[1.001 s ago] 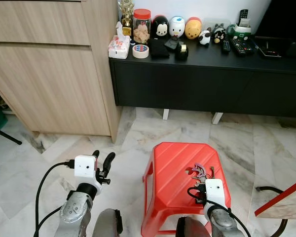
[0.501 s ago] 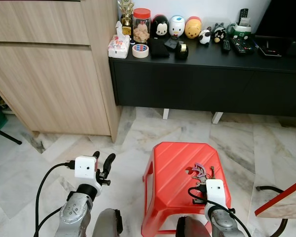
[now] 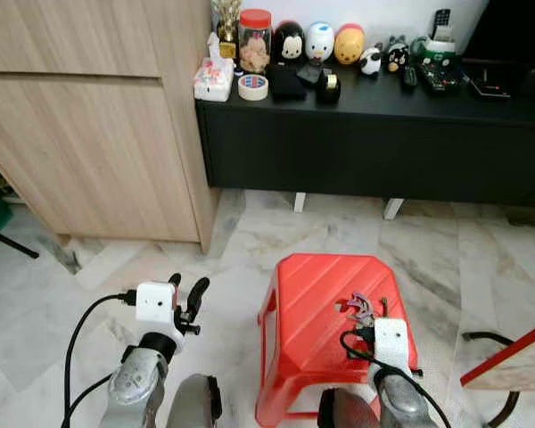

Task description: Hang keys on a hook

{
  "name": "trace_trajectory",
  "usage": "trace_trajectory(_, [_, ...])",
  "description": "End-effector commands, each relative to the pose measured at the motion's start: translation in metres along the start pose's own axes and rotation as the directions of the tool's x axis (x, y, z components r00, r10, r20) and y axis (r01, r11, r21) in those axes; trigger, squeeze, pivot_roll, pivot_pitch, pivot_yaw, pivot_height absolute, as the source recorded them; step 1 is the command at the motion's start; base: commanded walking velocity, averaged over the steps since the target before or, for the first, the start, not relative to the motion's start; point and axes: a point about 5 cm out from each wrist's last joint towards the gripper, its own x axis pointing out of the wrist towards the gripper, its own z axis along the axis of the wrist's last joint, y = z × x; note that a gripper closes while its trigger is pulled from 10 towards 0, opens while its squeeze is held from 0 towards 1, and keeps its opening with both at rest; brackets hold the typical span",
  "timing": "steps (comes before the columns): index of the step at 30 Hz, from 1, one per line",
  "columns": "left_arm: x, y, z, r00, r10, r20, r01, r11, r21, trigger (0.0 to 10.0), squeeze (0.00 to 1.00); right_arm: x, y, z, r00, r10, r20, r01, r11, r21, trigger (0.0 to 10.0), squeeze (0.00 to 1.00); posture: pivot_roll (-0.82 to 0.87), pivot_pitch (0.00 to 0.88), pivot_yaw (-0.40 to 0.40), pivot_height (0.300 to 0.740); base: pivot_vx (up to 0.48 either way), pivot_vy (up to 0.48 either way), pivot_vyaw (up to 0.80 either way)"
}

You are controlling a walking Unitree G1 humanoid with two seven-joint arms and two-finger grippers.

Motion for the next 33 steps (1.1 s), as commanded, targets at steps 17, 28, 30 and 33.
trace_trajectory(17, [-0.001,-0.003,-0.007,1.0,-0.008,-0.017,0.009,1.0,0.014,10.0,0.0,-0.018,-0.011,0.062,0.902,-0.044,0.429,0.054,0.998,-0.011,10.0,0.0,0.08,0.061,-0.082,0.616,0.0,0.0,0.0])
trace_trajectory(28, [-0.003,-0.008,-0.009,1.0,-0.009,-0.006,0.009,1.0,-0.003,10.0,0.0,-0.021,-0.01,0.065,0.902,-0.052,0.429,0.055,0.998,0.006,10.0,0.0,0.08,0.046,-0.095,0.616,0.0,0.0,0.0])
trace_trajectory(30, [-0.004,-0.007,-0.009,1.0,-0.008,-0.006,0.008,1.0,-0.003,10.0,0.0,-0.02,-0.01,0.067,0.9,-0.054,0.432,0.053,0.998,0.012,10.0,0.0,0.08,0.046,-0.096,0.616,0.0,0.0,0.0])
trace_trajectory(33, [-0.004,-0.007,-0.009,1.0,-0.008,-0.006,0.008,1.0,-0.002,10.0,0.0,-0.019,-0.01,0.067,0.903,-0.052,0.427,0.054,0.999,0.007,10.0,0.0,0.08,0.048,-0.096,0.63,0.0,0.0,0.0])
